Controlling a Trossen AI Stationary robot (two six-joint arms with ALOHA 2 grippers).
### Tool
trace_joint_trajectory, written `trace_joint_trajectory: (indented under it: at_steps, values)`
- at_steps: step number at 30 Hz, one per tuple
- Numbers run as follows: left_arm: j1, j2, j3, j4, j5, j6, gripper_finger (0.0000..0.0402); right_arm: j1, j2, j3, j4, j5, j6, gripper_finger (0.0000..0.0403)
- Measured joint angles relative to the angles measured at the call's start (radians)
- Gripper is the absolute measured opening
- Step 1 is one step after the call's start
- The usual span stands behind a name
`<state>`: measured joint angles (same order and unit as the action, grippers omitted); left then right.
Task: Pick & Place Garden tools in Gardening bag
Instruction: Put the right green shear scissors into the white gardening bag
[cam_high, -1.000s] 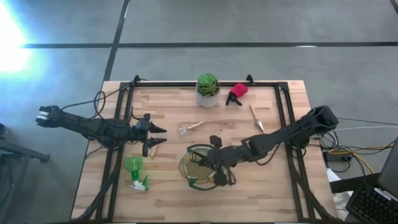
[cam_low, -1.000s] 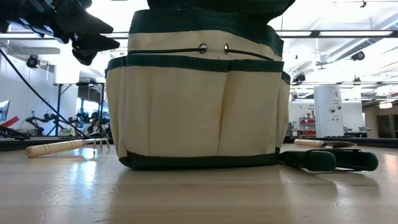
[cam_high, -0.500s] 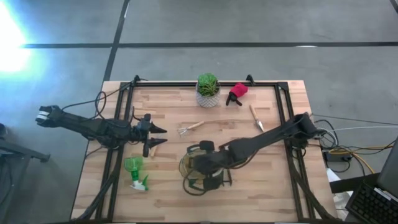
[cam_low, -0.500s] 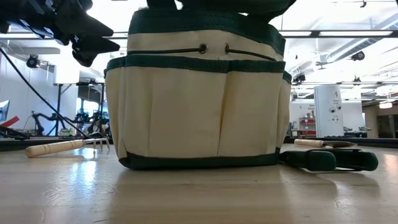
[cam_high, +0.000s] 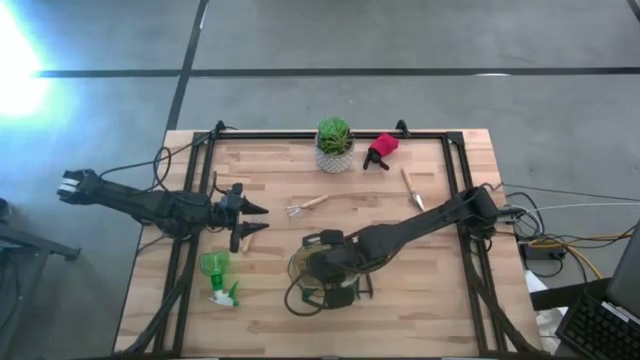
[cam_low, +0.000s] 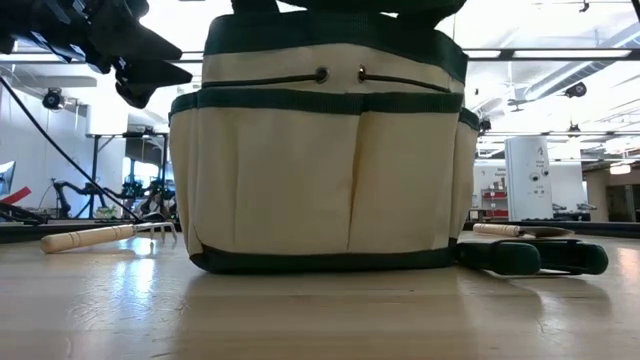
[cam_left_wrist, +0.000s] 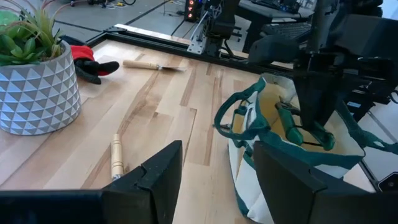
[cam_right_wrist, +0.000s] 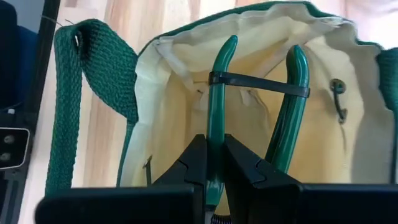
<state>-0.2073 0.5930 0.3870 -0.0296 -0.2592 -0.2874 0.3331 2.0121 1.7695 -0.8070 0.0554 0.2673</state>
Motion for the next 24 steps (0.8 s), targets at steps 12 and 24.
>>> trace_joint_trajectory:
  at_steps: [12, 24]
  values:
    - [0.0, 0.0, 0.0, 0.0, 0.0, -0.001, 0.02, -0.039, 0.0, 0.002, -0.005, -0.027, 0.003, 0.0017]
    - [0.0, 0.0, 0.0, -0.004, 0.0, 0.0, 0.02, -0.046, 0.0, -0.001, -0.005, -0.057, 0.01, 0.0017]
